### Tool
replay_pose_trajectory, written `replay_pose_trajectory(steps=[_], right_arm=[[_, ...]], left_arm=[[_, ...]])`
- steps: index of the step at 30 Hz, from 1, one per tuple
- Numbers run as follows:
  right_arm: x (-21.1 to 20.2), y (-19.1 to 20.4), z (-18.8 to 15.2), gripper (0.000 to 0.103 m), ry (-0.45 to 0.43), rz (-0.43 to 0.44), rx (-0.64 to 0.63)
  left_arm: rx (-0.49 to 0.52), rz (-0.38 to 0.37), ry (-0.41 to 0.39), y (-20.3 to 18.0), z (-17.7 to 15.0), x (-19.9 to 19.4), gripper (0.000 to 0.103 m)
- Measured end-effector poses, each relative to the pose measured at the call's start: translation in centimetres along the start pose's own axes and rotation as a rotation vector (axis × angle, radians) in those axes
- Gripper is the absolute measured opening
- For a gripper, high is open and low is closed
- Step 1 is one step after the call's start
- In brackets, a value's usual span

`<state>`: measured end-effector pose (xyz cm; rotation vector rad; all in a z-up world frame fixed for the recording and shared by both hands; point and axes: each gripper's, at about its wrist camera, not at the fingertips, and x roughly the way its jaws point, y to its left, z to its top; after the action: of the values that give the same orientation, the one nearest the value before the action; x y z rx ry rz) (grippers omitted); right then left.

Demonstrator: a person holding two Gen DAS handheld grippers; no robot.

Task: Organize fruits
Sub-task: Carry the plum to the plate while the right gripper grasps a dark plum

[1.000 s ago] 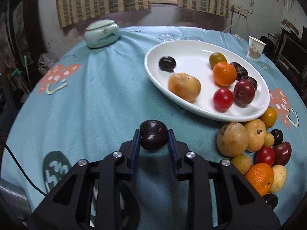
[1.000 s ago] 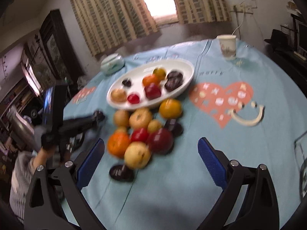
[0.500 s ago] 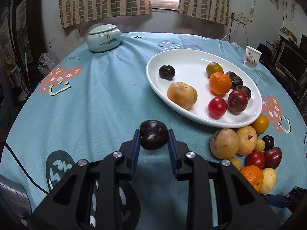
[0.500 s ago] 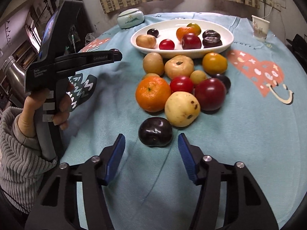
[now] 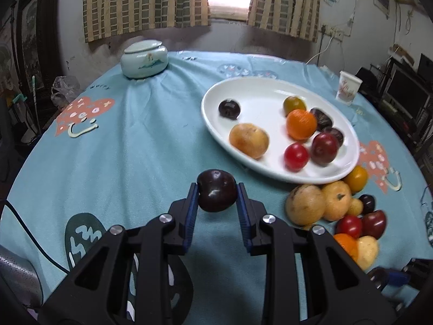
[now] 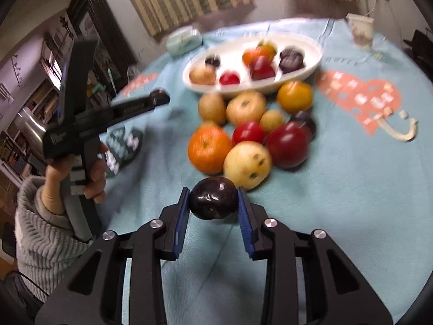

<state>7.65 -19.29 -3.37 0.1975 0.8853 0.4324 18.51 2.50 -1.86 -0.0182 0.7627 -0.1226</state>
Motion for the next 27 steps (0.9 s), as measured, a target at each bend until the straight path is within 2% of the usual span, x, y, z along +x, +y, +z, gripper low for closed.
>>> replay_pose_trajectory(steps=[3, 6, 8, 10, 12, 17, 23, 24, 25, 26, 27], right_arm=[[-3.4, -0.9, 2.8, 0.035, -0.109, -0.050, -0.015], [-5.9, -1.7, 7.7, 0.035, -0.229, -0.106, -0.023], [-6.5, -2.1, 10.4, 0.035, -0.292, -0.132, -0.019], [-5.3, -2.9, 13.1, 0.035, -0.325, -0.155, -0.006], [-2.9, -3.8, 14.8, 0.035, -0.317, -0.155, 0.014], [4.0, -6.4, 16.7, 0.035, -0.212, -0.155, 0.046], [7.3, -7.4, 16.5, 0.036, -0.134, -0.161, 0.038], [7.7, -7.4, 16.4, 0.036, -0.118, -0.162, 0.035], [7.8, -7.5, 16.4, 0.038, -0.113, -0.169, 0.039], [7.7, -7.5, 16.4, 0.060, -0.116, -0.182, 0.042], [7.5, -7.4, 16.2, 0.075, -0.128, -0.198, 0.039]], left_arm=[[-0.002, -0.005, -0.036, -0.6, 2.0, -1.0, 0.028], [-0.008, -0.003, -0.075, -1.7, 5.0, -1.6, 0.028], [-0.015, -0.003, -0.092, -2.7, 6.7, -1.2, 0.028], [-0.013, 0.004, -0.088, -3.8, 7.7, 0.0, 0.028], [-0.015, 0.011, -0.070, -4.6, 8.3, 1.8, 0.028], [0.019, 0.033, -0.005, -5.6, 8.2, 6.2, 0.028], [0.048, 0.037, 0.050, -5.8, 7.1, 8.7, 0.030], [0.057, 0.045, 0.041, -5.9, 7.0, 8.7, 0.036], [0.065, 0.054, 0.035, -6.0, 7.0, 8.6, 0.053], [0.069, 0.063, 0.023, -6.0, 7.0, 8.4, 0.062], [0.071, 0.077, 0.004, -6.1, 6.9, 8.1, 0.071]])
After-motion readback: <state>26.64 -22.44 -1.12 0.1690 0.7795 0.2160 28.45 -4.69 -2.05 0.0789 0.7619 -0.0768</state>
